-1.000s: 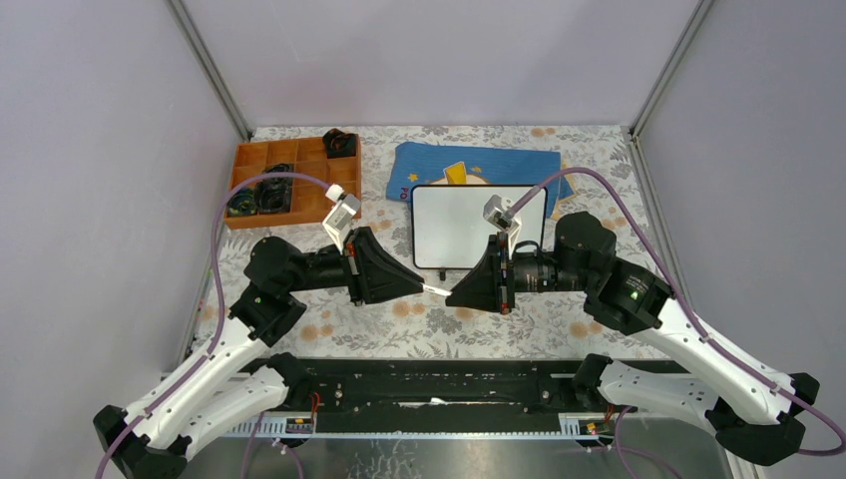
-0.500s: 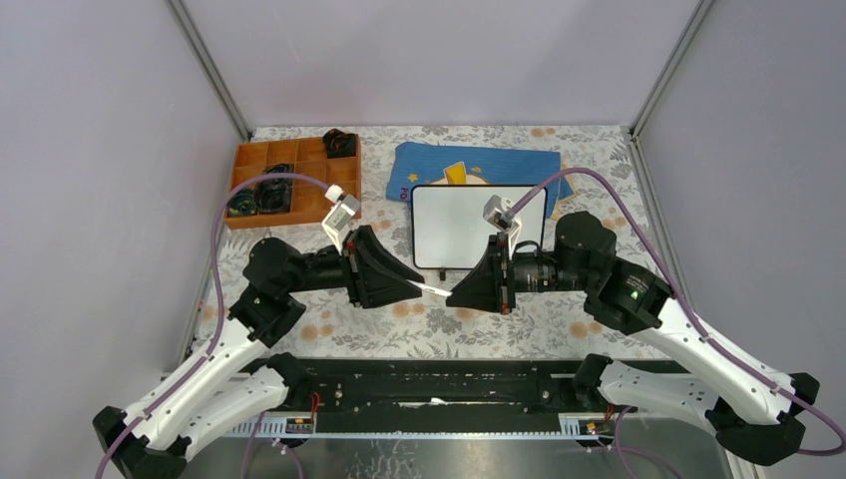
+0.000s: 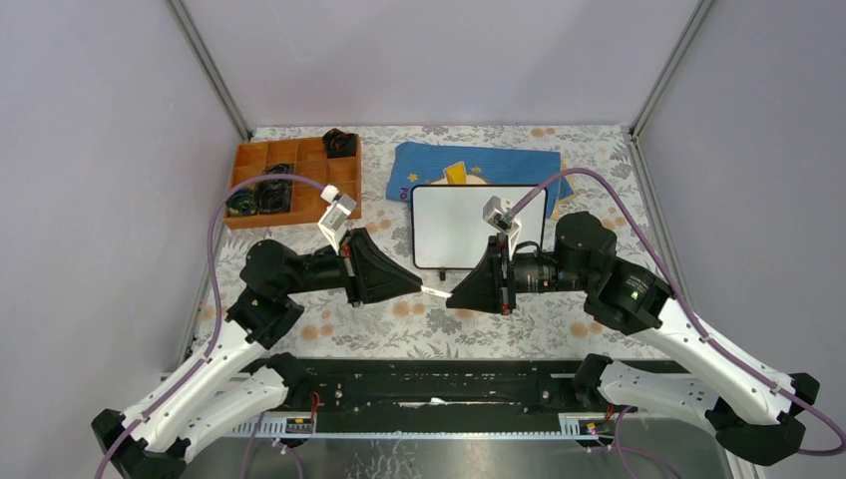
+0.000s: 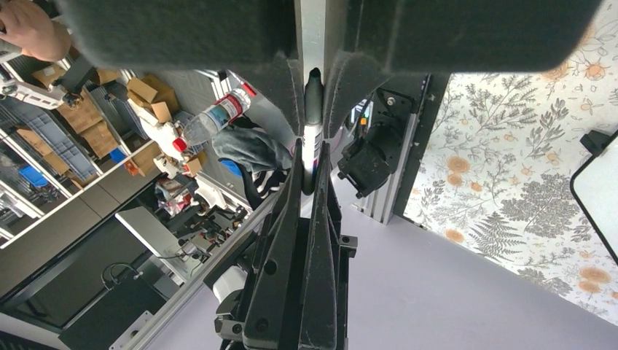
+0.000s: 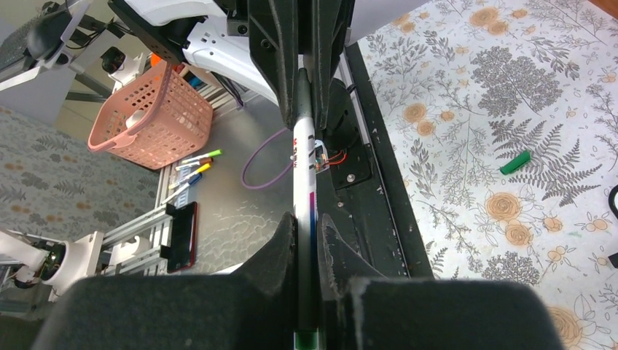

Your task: Write a sentence on the whiteboard

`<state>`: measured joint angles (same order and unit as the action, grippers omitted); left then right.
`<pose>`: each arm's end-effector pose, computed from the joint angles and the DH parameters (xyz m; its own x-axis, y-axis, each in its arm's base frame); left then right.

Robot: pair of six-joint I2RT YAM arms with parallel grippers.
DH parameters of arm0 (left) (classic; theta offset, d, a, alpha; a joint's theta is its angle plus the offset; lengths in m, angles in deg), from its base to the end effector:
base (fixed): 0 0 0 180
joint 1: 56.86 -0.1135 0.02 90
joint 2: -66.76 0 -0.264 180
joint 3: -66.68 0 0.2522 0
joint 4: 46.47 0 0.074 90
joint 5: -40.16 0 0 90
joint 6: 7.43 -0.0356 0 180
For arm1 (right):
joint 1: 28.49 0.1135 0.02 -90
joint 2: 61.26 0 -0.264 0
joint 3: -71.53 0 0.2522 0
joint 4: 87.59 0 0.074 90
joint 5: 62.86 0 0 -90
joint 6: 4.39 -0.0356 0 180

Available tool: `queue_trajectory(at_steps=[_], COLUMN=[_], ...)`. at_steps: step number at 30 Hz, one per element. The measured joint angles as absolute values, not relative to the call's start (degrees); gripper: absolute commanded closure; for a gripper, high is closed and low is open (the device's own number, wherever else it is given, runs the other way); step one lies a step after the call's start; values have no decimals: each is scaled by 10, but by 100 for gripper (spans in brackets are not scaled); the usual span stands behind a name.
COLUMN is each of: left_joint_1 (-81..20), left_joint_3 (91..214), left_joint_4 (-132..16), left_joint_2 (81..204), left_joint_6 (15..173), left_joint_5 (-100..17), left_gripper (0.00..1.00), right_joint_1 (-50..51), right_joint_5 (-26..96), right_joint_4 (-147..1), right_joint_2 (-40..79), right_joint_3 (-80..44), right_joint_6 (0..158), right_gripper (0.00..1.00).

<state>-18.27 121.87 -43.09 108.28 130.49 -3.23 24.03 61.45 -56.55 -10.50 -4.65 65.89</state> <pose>0.1101 -0.1210 0.3770 -0.5675 -0.1995 -0.7989 0.8212 -0.0663 -0.5668 0.0959 0.1580 0.4161 -0.3924 -0.0538 -0.9182 -0.9183 0.0803 0.3878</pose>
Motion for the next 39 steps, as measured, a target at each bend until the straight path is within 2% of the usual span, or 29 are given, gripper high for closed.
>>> queue_trajectory(at_steps=[1,2,5,6,9,11,12,17,25,28,33,36,39], left_joint_1=[-183,-183,-183,-183,-183,-183,-183,-183,-183,-183,-183,-183,-183], left_joint_3=[1218,1218,1217,1217,1216,1213,1209,1185,1141,1128,1125,1125,1125], left_joint_4=[-430,-430,-427,-427,-425,-421,-416,-382,-293,-271,-248,-237,-237], left_joint_2=[1083,1083,1083,1083,1082,1080,1079,1075,1058,1051,1046,1041,1036], left_joint_6=[1306,1308,1312,1313,1318,1320,1322,1351,1413,1431,1446,1448,1448], left_joint_5=[-32,-32,-32,-32,-36,-48,-57,-103,-193,-212,-222,-223,-222], left_gripper=[98,100,100,100,100,100,100,100,100,100,100,100,100], right_joint_1=[240,240,240,240,240,240,240,240,240,240,240,240,240], right_joint_5=[616,617,618,618,616,610,606,565,499,487,470,459,448], right_joint_4=[-565,-565,-565,-565,-568,-584,-598,-677,-769,-786,-792,-786,-776], right_joint_2=[-105,-105,-105,-105,-106,-108,-110,-124,-131,-129,-125,-123,-124], right_joint_3=[-46,-46,-46,-46,-46,-43,-40,-26,-16,-15,-14,-14,-14], right_joint_6=[660,660,660,660,652,636,627,573,510,497,490,491,493], right_gripper=[100,100,99,88,37,14,9,7,17,18,10,9,17])
